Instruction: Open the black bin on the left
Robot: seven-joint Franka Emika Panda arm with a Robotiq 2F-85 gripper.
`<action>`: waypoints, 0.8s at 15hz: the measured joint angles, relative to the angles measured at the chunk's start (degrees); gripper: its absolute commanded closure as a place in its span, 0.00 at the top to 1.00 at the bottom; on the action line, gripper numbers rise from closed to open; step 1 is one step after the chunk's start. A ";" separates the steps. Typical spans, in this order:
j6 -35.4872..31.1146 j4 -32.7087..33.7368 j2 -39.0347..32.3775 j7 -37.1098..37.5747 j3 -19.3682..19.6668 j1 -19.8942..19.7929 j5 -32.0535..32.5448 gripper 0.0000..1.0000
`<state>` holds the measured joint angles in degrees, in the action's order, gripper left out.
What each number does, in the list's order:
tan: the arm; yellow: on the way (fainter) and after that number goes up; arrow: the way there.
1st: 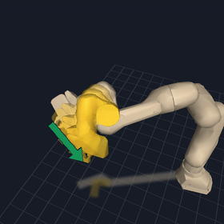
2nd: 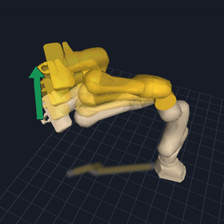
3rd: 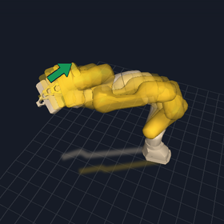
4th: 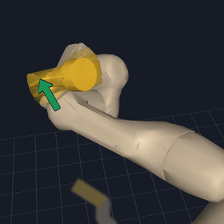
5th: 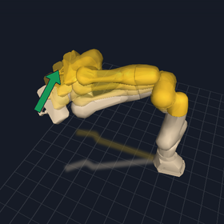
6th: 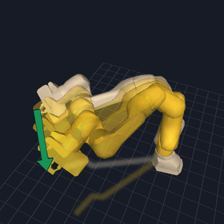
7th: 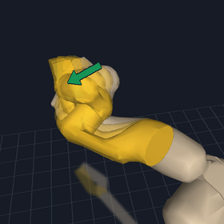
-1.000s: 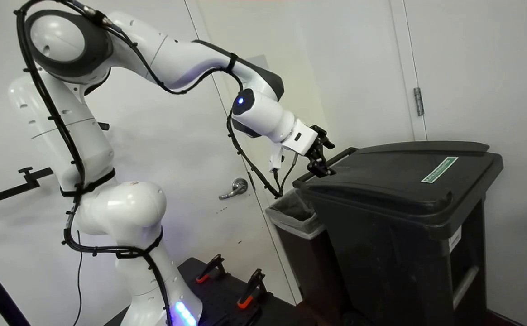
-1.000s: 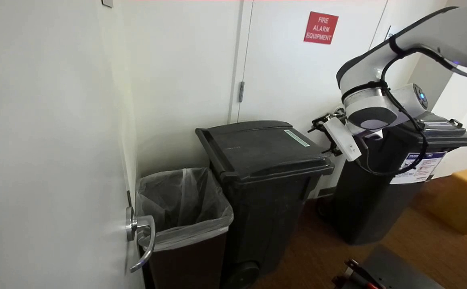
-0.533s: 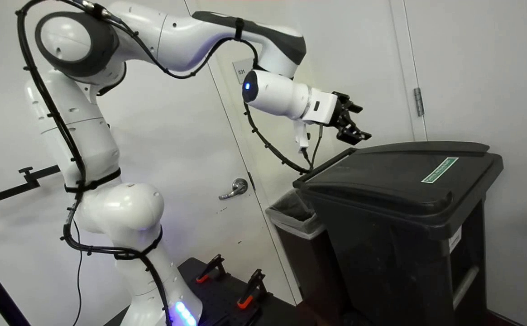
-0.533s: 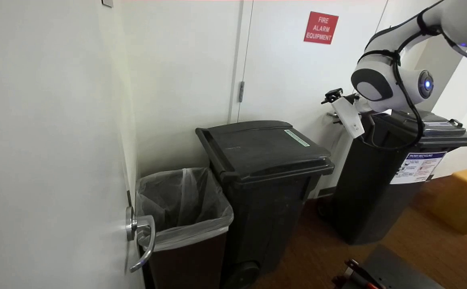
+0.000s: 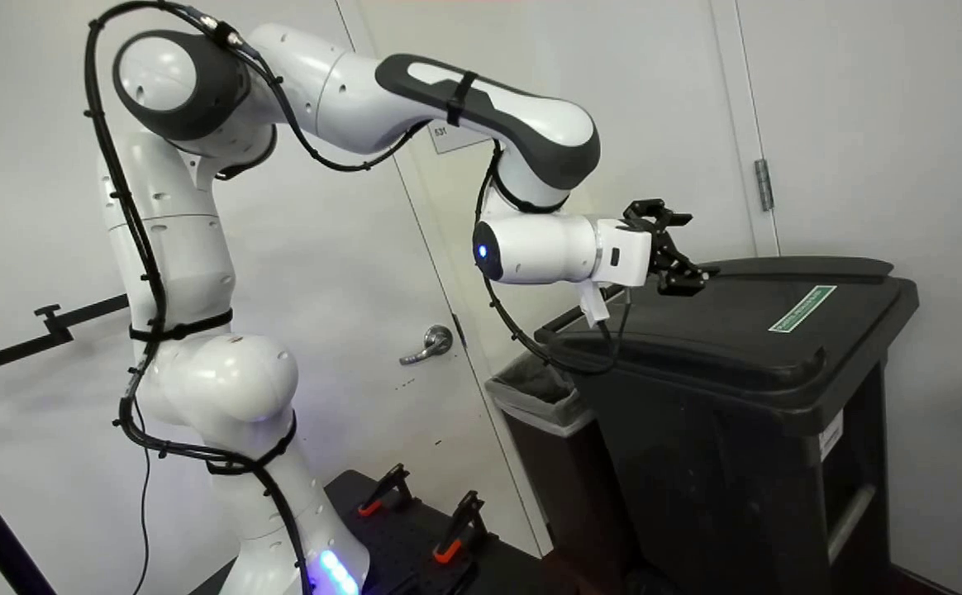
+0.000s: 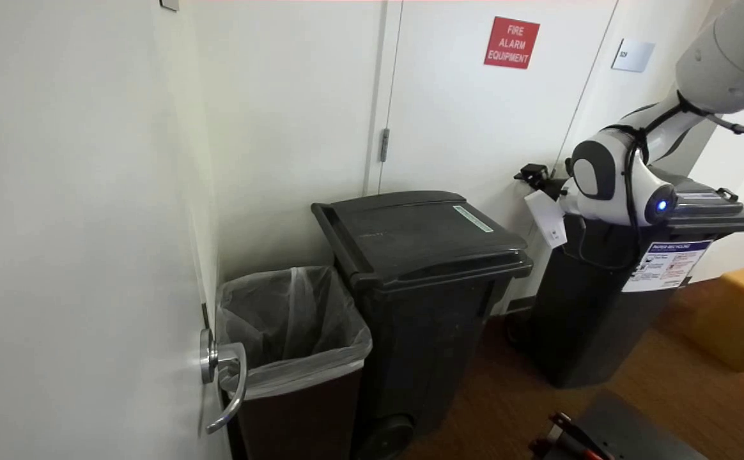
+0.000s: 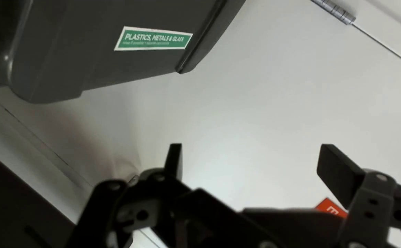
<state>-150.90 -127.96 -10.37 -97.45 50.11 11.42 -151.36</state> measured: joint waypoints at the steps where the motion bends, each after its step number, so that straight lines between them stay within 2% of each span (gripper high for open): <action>1: 0.00 0.00 0.02 0.00 0.01 0.17 0.00 1.00; 6: 0.12 -0.01 0.07 0.07 0.12 0.12 1.31 1.00; 9: 6.49 -1.53 0.06 0.02 0.56 0.00 1.81 1.00; 12: 16.34 -4.53 0.17 0.01 -4.22 -7.00 1.82 1.00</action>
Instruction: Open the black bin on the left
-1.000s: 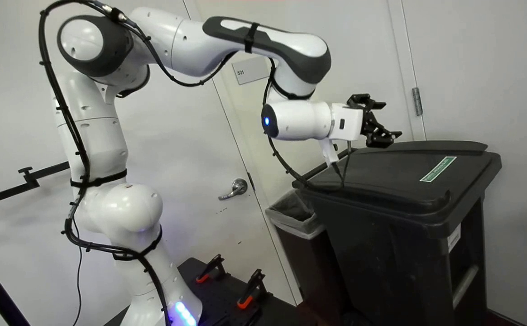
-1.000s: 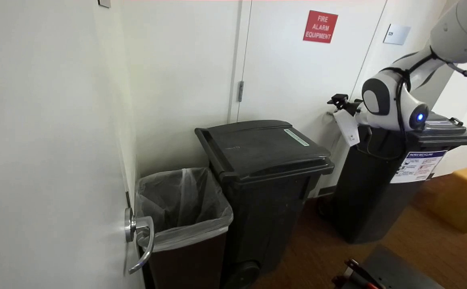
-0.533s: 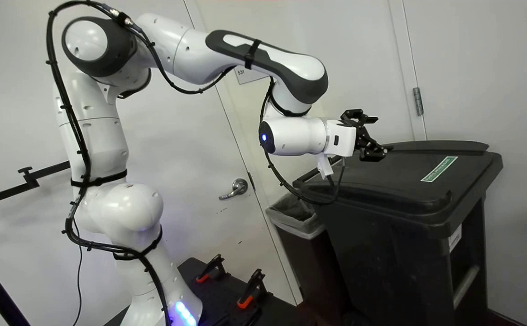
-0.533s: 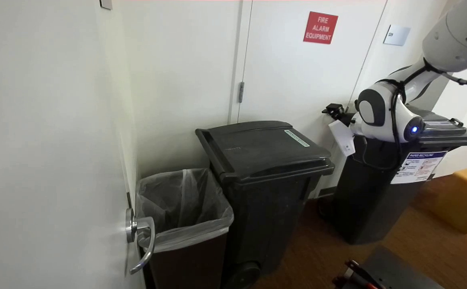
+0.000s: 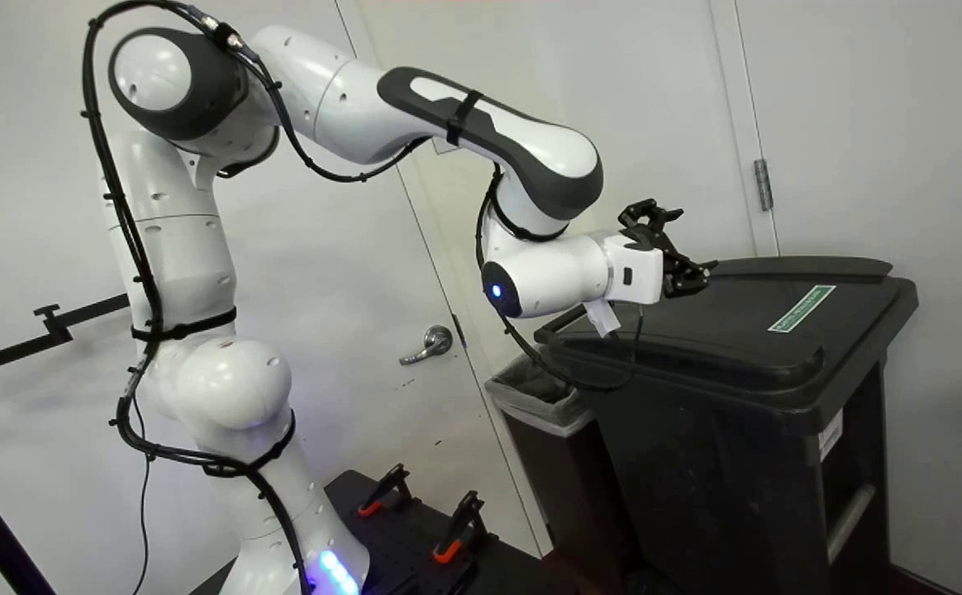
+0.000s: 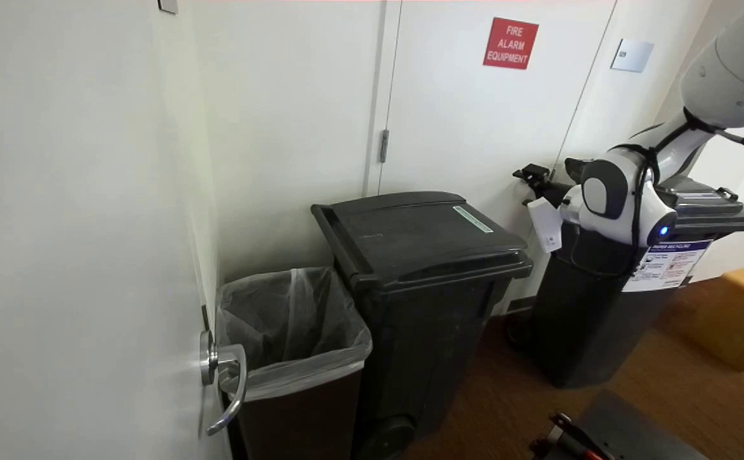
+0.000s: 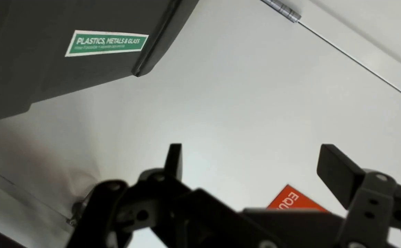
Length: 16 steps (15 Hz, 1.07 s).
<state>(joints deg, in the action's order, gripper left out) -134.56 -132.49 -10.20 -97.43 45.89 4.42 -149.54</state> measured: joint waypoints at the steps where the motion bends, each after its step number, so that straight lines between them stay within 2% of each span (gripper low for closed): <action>1: 3.10 -1.36 0.02 0.10 -1.74 -2.66 0.01 1.00; 5: 12.25 -7.33 -0.09 1.79 -8.81 -10.51 0.09 1.00; 9: 15.20 -11.19 -0.55 4.54 -16.05 -13.97 0.11 1.00; 11: 15.17 -11.45 -0.91 4.65 -17.61 -14.44 0.11 1.00; 16: 15.28 -11.44 -1.03 4.26 -18.61 -16.14 0.15 1.00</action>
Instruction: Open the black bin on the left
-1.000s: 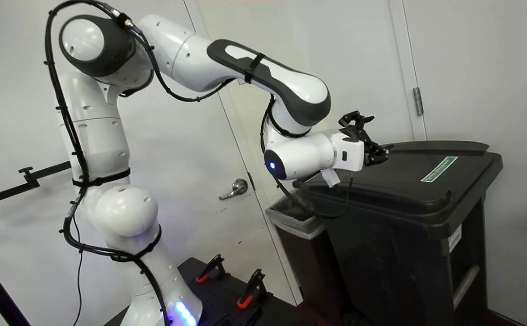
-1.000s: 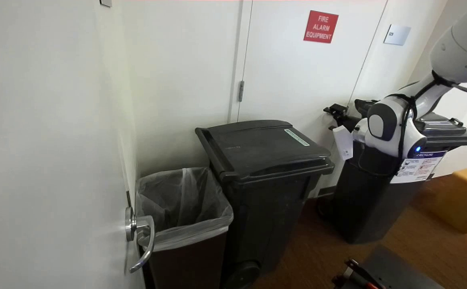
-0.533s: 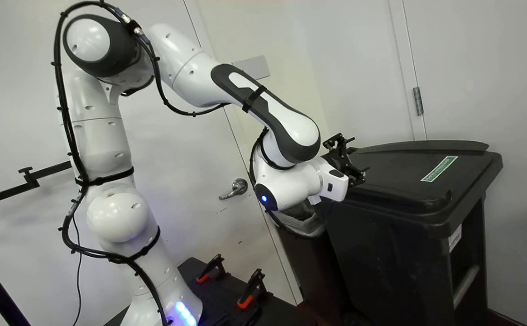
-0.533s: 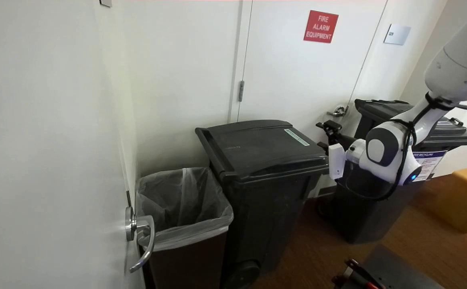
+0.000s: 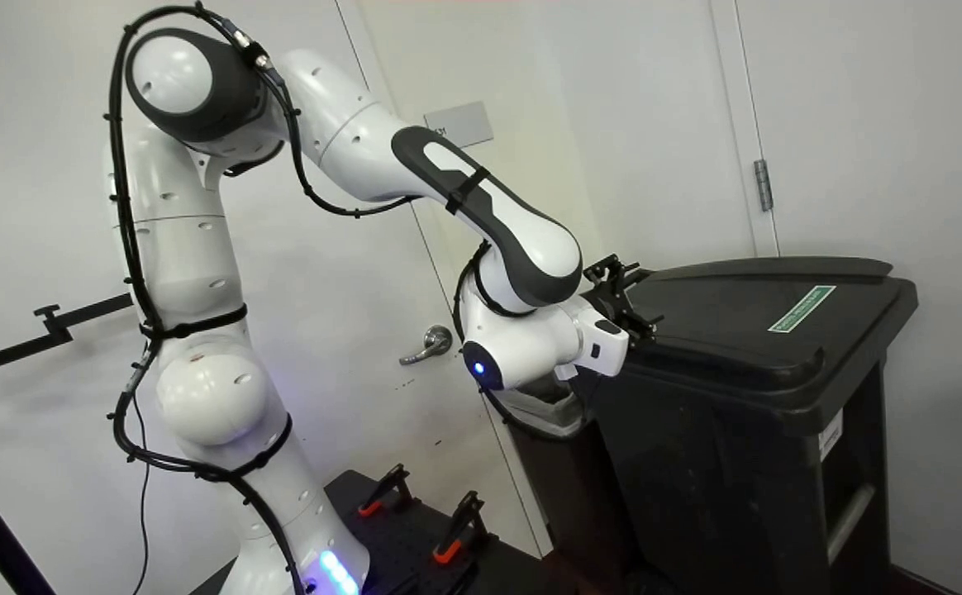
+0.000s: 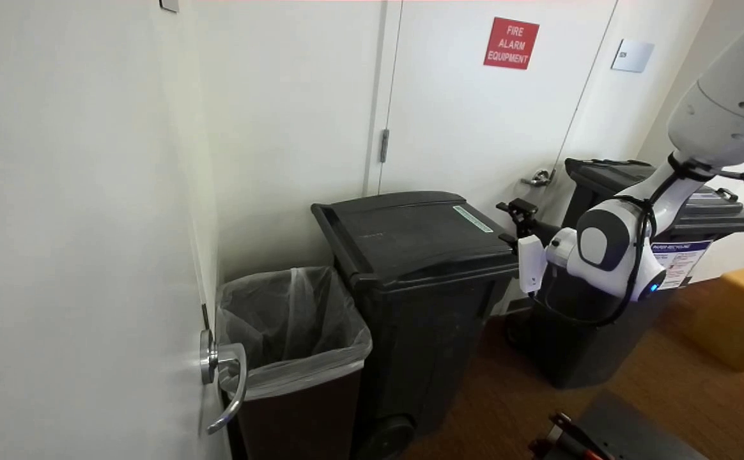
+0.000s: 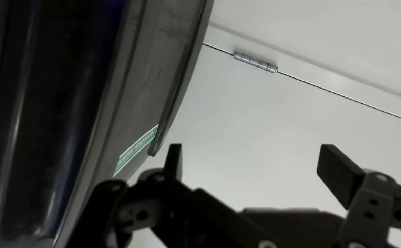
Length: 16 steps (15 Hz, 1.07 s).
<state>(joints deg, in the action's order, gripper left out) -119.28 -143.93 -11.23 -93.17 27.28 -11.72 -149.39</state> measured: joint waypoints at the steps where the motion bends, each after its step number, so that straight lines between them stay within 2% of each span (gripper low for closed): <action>1: 0.60 -0.05 -0.16 0.00 -0.25 -0.55 0.03 1.00; 4: 6.20 -0.68 -2.14 1.55 -1.36 -2.57 0.03 1.00; 10: 20.44 -0.96 -11.32 11.73 -3.29 -6.01 0.04 1.00; 13: 23.36 -0.10 -15.29 16.54 -4.21 -7.17 0.04 1.00; 16: 23.39 1.62 -17.64 19.39 -6.30 -9.65 0.04 1.00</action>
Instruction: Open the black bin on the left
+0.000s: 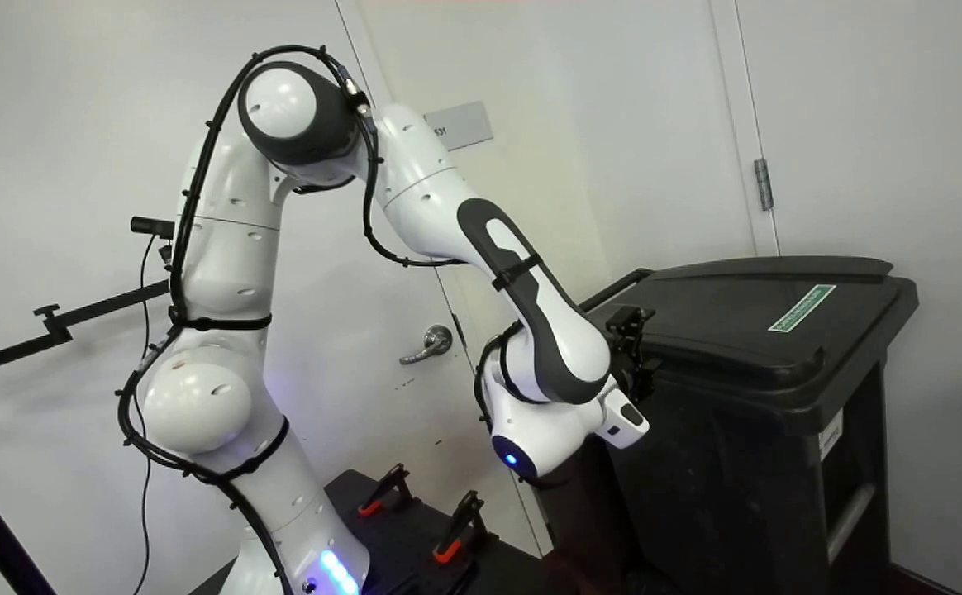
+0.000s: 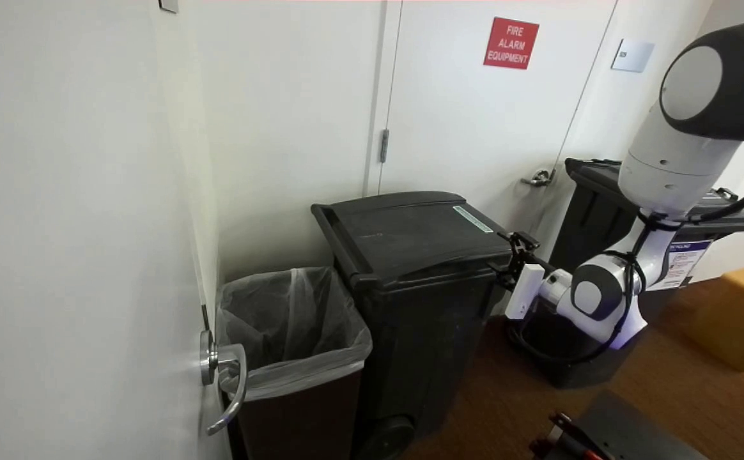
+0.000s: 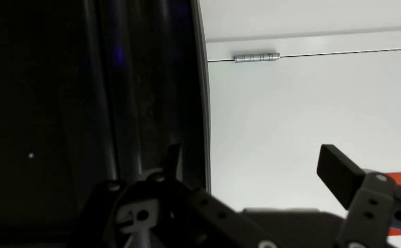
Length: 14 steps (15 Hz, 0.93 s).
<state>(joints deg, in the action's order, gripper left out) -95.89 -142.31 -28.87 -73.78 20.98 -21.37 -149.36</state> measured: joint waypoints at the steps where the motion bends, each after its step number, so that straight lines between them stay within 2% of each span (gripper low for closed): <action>1: -0.02 0.66 -0.48 0.33 -0.85 -1.12 0.00 1.00; 7: -0.91 4.52 -1.14 0.98 -7.26 -8.28 0.00 1.00; 14: -9.66 9.53 -1.56 -1.95 -18.24 -20.29 0.00 1.00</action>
<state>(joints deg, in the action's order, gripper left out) -105.55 -132.78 -30.43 -75.73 2.74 -41.66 -149.36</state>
